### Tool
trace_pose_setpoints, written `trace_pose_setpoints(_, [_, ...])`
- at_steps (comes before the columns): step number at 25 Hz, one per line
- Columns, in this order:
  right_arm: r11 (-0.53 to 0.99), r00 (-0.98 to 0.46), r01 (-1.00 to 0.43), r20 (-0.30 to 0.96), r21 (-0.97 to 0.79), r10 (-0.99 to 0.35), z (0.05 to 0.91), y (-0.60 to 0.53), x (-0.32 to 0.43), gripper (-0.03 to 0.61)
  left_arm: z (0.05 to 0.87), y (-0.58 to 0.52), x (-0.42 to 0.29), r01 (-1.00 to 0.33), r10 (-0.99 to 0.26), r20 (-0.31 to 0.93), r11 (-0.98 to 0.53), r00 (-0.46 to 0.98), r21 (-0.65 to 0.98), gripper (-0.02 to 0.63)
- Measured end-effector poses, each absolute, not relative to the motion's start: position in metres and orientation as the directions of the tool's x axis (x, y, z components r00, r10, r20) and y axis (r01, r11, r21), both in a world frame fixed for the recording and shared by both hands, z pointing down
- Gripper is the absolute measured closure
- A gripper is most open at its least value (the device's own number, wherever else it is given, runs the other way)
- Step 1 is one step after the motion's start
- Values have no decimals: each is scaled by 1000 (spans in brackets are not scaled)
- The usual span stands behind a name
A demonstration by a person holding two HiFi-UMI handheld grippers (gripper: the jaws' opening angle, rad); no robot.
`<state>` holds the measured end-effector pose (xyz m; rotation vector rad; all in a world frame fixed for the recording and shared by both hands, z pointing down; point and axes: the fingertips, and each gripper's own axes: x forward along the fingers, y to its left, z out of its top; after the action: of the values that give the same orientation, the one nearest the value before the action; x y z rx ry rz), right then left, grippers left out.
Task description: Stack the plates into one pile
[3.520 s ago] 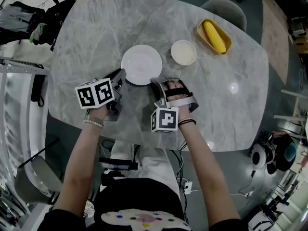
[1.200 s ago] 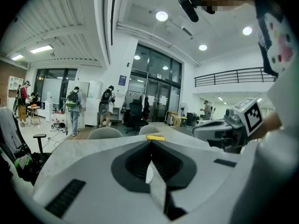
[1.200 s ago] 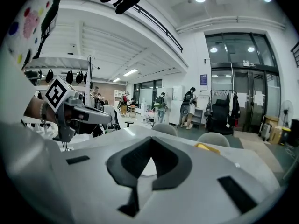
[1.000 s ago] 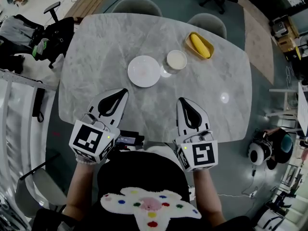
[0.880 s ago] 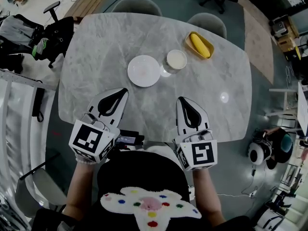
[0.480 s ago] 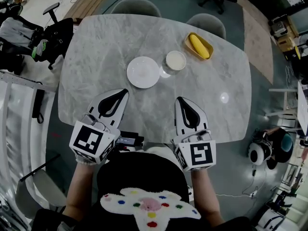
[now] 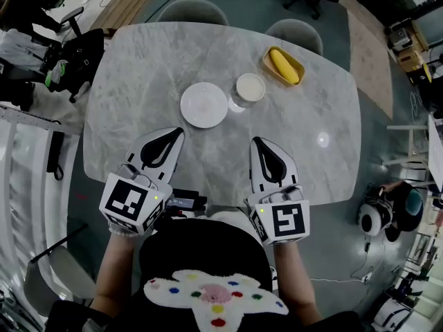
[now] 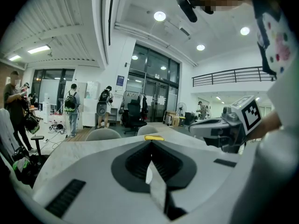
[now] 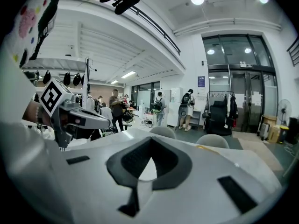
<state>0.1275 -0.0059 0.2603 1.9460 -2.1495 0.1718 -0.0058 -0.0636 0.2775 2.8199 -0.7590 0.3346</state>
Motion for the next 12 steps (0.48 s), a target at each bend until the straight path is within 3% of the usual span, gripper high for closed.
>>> trace_pose_setpoints(12, [108, -86, -992, 264, 70, -961, 263, -6, 131, 574, 279, -65, -1, -512, -465, 272, -847, 843, 141, 601])
